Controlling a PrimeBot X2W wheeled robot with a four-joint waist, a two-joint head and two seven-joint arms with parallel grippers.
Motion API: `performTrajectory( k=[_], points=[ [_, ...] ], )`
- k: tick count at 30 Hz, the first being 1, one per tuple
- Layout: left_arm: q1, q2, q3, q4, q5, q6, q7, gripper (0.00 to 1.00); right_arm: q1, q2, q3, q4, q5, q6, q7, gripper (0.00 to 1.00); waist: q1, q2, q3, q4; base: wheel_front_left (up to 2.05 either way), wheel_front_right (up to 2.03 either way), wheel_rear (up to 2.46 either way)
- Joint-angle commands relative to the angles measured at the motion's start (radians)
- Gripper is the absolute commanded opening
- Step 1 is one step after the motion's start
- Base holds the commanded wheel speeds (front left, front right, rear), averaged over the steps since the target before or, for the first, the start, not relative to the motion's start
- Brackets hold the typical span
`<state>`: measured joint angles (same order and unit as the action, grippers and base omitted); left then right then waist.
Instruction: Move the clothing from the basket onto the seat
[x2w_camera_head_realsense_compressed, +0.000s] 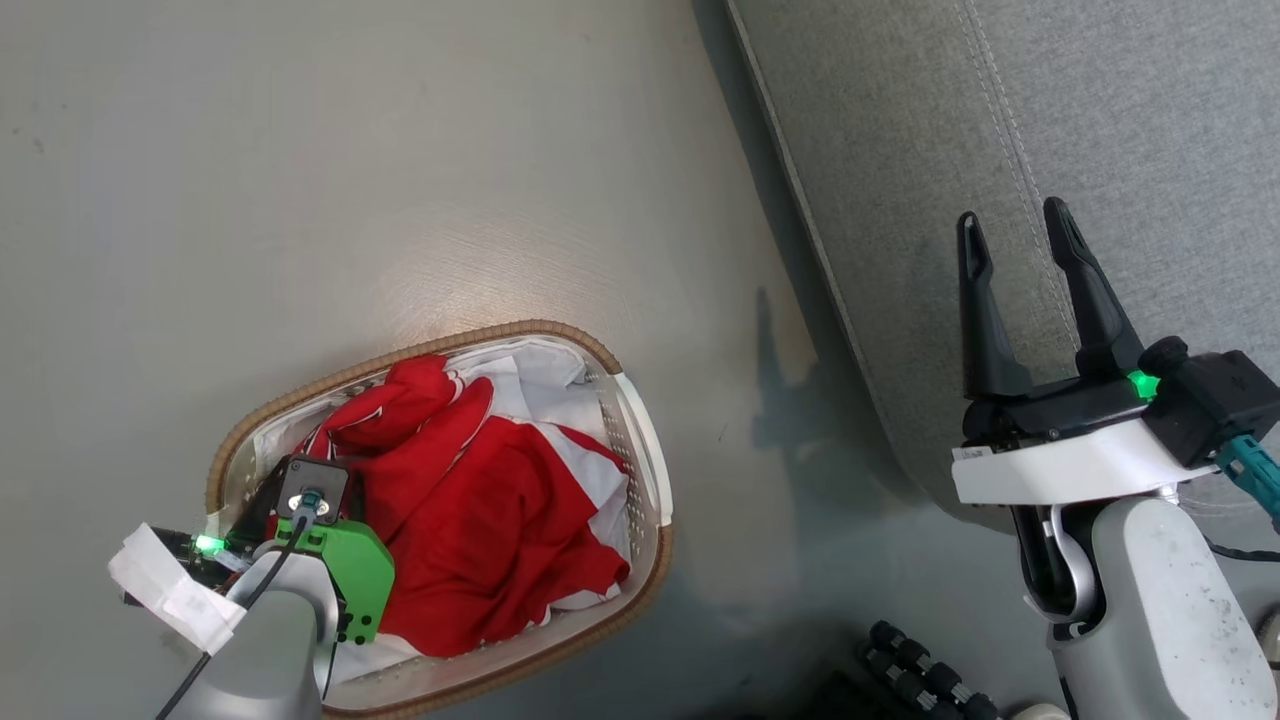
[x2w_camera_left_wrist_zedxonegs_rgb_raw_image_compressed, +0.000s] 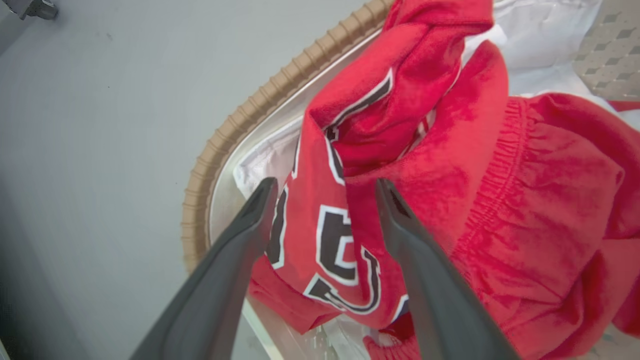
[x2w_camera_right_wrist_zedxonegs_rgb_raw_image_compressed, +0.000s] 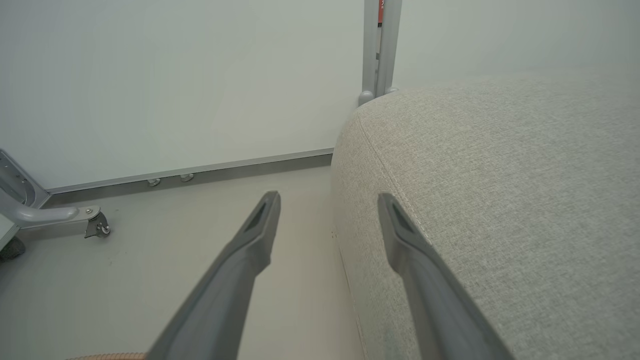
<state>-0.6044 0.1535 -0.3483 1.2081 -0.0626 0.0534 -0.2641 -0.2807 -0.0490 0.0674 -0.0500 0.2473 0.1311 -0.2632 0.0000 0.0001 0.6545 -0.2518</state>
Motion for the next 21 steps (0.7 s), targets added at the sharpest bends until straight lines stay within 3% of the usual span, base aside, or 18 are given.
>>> performTrajectory(
  k=[1,3,5,6,12,21],
  points=[
    [-0.023,0.010,0.001,0.015,-0.007,0.008,-0.001,0.99,-0.014,-0.003,0.003,-0.006,0.004,-0.001,-0.002,1.00,0.0000,-0.0001,0.012,-0.009,0.00,0.00,0.00],
    [-0.032,0.008,-0.004,0.027,-0.008,0.008,-0.001,0.46,-0.015,-0.003,0.006,-0.008,0.005,-0.001,-0.002,1.00,0.0000,-0.0001,0.018,-0.010,0.00,0.00,0.00],
    [-0.038,0.005,-0.009,0.035,-0.008,0.008,-0.001,0.21,-0.017,-0.003,0.008,-0.009,0.007,-0.001,-0.002,1.00,0.0000,-0.0001,0.022,-0.010,0.00,0.00,0.00],
    [-0.039,0.005,-0.010,0.039,-0.010,0.009,-0.001,0.00,-0.016,-0.003,0.009,-0.009,0.008,-0.001,-0.002,1.00,0.0000,-0.0001,0.023,-0.009,0.00,0.00,0.00],
    [-0.041,-0.003,-0.017,0.036,-0.020,0.007,-0.001,0.00,-0.018,-0.003,0.005,-0.003,0.003,-0.001,-0.002,1.00,0.0000,-0.0001,0.019,0.001,0.00,0.00,0.00],
    [0.033,-0.017,-0.020,-0.044,-0.040,-0.034,-0.001,0.00,0.002,-0.003,-0.012,0.032,-0.007,-0.001,-0.002,1.00,0.0000,-0.0001,-0.062,0.052,0.00,0.00,0.00]
  ],
)
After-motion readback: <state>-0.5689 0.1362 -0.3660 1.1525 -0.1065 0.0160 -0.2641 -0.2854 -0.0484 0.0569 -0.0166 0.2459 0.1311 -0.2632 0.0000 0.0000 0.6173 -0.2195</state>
